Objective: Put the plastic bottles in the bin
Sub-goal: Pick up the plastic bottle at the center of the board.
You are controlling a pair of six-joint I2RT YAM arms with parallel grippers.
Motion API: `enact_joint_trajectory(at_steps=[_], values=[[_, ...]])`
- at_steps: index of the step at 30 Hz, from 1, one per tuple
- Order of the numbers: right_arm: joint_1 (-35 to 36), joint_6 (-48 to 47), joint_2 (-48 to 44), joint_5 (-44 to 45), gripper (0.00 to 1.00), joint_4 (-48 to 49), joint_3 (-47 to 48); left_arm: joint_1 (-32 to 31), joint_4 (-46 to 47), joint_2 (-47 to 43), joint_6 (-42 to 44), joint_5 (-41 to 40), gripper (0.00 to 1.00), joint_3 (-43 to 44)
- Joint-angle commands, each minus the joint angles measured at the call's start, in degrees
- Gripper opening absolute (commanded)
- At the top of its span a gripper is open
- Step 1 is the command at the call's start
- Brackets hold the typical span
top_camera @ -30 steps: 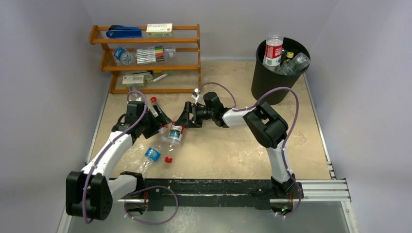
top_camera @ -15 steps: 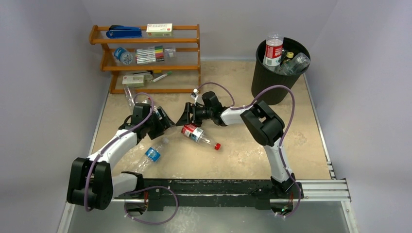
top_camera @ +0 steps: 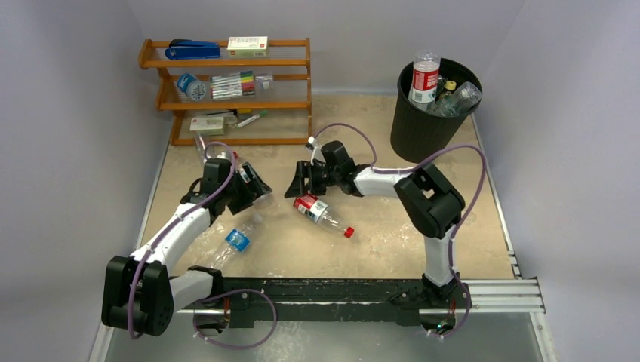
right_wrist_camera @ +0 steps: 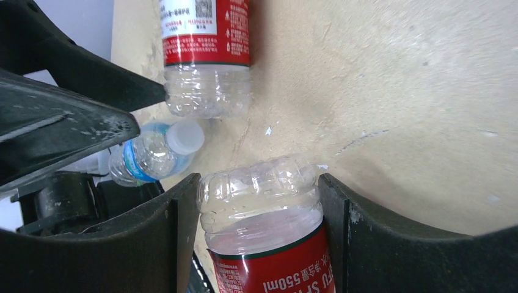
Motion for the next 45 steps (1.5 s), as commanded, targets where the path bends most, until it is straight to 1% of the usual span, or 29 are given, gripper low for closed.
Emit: enact_joint_trajectory(at_steps=[1, 7, 11, 14, 19, 24, 30, 35, 41, 45], values=[[-2.4, -5.6, -7.2, 5.5, 0.58, -4.3, -0.3, -0.1, 0.1, -1.4, 0.4, -0.7, 0.8, 2.7], [-6.3, -9.5, -12.8, 8.1, 0.58, -9.9, 1.4, -0.2, 0.2, -1.5, 0.6, -0.2, 0.8, 2.8], [-10.6, -12.1, -17.3, 9.6, 0.58, -14.1, 4.5, -0.1, 0.0, -1.6, 0.8, -0.4, 0.8, 2.9], [-15.5, -13.5, -20.9, 9.3, 0.58, -17.1, 8.4, -0.1, -0.1, -1.6, 0.9, -0.5, 0.81, 3.0], [-27.0, -13.7, -25.3, 6.9, 0.59, -21.3, 18.9, -0.1, 0.9, -1.3, 0.6, -0.5, 0.81, 2.2], [-35.8, -11.9, -27.0, 4.3, 0.59, -21.9, 29.2, -0.1, 1.6, -1.2, 0.4, -0.2, 0.81, 1.6], [-43.2, -9.2, -25.7, 3.0, 0.59, -20.0, 36.7, -0.1, 1.9, -1.4, 0.4, -0.2, 0.81, 1.3], [-48.7, -5.7, -23.9, 3.1, 0.59, -12.8, 37.8, -0.1, 2.1, -1.4, 0.4, -0.1, 0.82, 1.3], [-50.1, -3.2, -20.8, 5.0, 0.59, -0.9, 39.8, -0.1, 2.3, -1.1, 0.4, 0.0, 0.82, 1.4], [-50.1, -5.5, -20.1, 9.4, 0.59, 1.8, 40.9, -0.1, 2.4, -1.2, 0.3, -0.1, 0.82, 1.3]])
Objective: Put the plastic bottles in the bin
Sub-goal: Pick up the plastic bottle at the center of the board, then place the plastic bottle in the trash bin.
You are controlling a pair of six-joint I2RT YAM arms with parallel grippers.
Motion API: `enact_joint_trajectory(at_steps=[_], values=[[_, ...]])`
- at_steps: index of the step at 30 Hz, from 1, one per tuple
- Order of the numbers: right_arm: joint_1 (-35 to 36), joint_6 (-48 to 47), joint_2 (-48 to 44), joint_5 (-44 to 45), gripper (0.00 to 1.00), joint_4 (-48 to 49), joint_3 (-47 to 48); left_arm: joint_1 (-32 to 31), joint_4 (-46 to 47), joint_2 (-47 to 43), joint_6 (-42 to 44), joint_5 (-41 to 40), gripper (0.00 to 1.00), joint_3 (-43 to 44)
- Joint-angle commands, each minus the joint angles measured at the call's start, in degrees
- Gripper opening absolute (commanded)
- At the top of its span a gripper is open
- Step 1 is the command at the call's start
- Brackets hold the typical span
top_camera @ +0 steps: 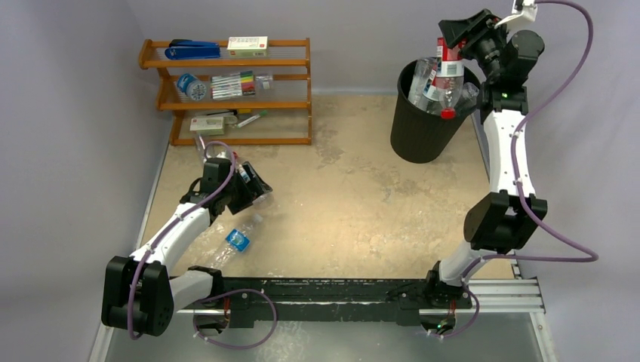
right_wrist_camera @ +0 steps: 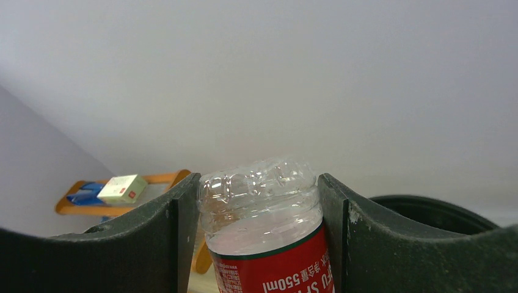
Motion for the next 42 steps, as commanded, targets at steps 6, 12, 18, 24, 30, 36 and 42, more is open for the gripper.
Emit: enact_joint_trajectory(at_steps=[6, 12, 18, 24, 30, 36, 42], values=[[0.3, -3.4, 0.9, 7.4, 0.6, 14.1, 3.3, -0.1, 2.8, -0.8, 0.3, -0.2, 0.82, 0.8], [0.3, -3.6, -0.1, 9.9, 0.6, 26.3, -6.8, -0.1, 2.5, -0.5, 0.4, -0.6, 0.82, 1.3], [-1.0, -3.8, 2.5, 11.5, 0.6, 29.6, -7.4, -0.1, 0.9, -0.2, 1.2, -0.8, 0.82, 2.4], [-1.5, -1.7, 5.0, 11.1, 0.59, 30.5, -5.8, -0.1, 0.7, -0.5, 1.1, -1.4, 0.82, 2.6], [-1.5, -1.6, 2.1, 13.4, 0.59, 37.6, -15.4, -0.1, 1.2, 0.1, 0.9, -1.4, 0.82, 2.3], [-0.8, -2.0, -2.1, 14.9, 0.59, 43.3, -26.1, -0.1, 1.3, 0.4, 1.1, -1.4, 0.82, 2.4], [0.5, -4.8, -5.0, 16.2, 0.57, 43.5, -32.1, -0.1, 1.4, 0.5, 1.1, -1.4, 0.82, 2.3]])
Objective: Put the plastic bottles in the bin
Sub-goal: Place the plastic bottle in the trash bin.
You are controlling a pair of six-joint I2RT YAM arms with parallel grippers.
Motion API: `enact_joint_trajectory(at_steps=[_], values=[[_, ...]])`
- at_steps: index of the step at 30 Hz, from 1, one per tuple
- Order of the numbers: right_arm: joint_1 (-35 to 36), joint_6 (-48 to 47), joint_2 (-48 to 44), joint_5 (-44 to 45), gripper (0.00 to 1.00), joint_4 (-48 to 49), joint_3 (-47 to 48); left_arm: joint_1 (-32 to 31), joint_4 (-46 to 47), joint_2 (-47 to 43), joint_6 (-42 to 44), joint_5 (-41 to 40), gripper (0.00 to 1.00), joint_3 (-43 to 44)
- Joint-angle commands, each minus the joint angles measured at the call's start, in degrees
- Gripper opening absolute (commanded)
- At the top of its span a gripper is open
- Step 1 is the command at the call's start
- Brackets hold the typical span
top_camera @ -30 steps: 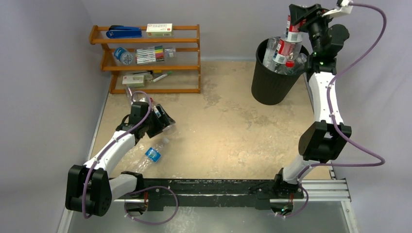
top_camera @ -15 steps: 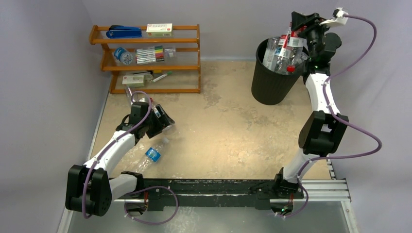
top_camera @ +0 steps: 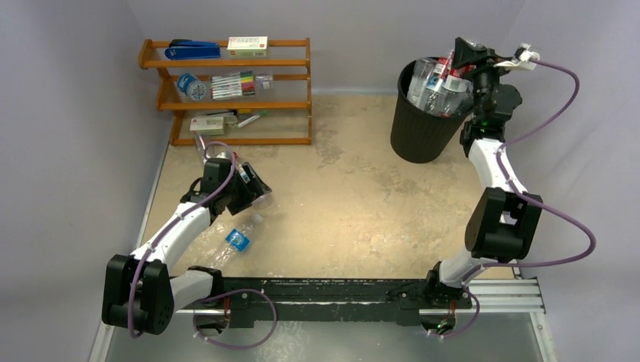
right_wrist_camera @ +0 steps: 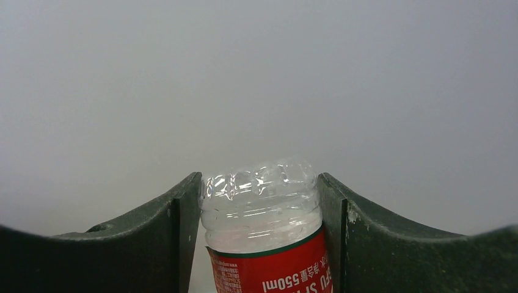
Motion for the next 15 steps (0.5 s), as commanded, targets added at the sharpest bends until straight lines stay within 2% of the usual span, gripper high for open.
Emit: enact_joint_trajectory(at_steps=[1, 10, 13, 15], values=[[1.6, -3.2, -2.5, 0.9, 0.57, 0.4, -3.8, -0.1, 2.0, -0.1, 0.8, -0.4, 0.82, 2.2], [4.5, -10.2, -8.1, 5.7, 0.56, -7.4, -9.6, -0.1, 1.4, -1.2, 0.6, -0.3, 0.82, 2.2], [4.6, -11.2, -9.9, 6.2, 0.59, -10.3, -10.4, -0.2, 1.2, -1.7, 0.7, -0.4, 0.82, 1.9], [4.5, -11.8, -10.9, 6.1, 0.65, -14.1, -9.3, -0.1, 1.1, -2.1, 0.6, -0.4, 0.82, 1.6]])
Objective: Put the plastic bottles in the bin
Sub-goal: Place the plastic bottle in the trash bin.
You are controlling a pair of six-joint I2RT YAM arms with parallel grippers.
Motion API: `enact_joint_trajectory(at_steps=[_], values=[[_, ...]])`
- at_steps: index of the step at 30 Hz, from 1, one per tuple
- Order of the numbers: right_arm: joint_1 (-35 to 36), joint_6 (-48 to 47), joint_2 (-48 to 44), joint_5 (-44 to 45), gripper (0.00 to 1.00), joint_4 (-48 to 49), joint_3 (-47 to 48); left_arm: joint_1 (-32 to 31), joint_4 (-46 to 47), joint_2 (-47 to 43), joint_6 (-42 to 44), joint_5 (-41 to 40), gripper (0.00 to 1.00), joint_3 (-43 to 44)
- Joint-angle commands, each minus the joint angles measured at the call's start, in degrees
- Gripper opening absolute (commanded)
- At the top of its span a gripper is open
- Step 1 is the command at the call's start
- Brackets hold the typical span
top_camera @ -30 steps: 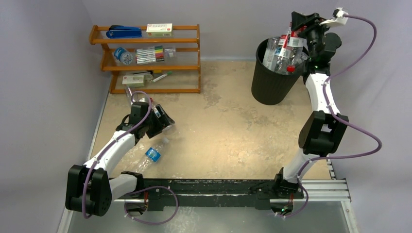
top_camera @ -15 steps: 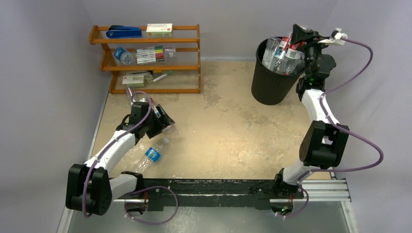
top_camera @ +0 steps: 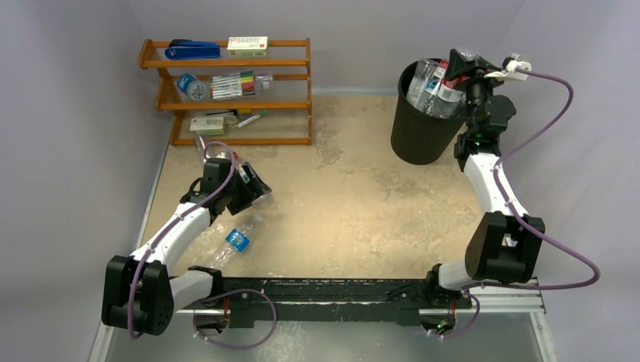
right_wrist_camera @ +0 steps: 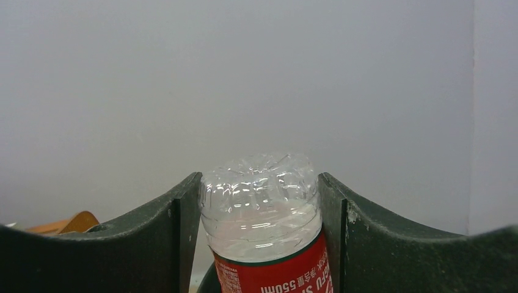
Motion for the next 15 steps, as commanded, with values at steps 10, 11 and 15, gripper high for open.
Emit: enact_joint_trajectory(at_steps=[10, 11, 15], values=[[0.7, -4.9, -4.4, -1.0, 1.0, -36.2, 15.0, -0.1, -1.1, -3.7, 0.8, -2.0, 0.83, 1.8], [0.7, -5.1, -4.9, -0.9, 1.0, -37.8, 16.4, -0.1, -1.5, -3.8, 0.8, -2.3, 0.83, 2.0], [0.7, -6.2, -5.3, -0.2, 1.0, -47.0, 23.1, -0.1, -2.8, -4.1, 0.8, -3.3, 0.86, 2.8]])
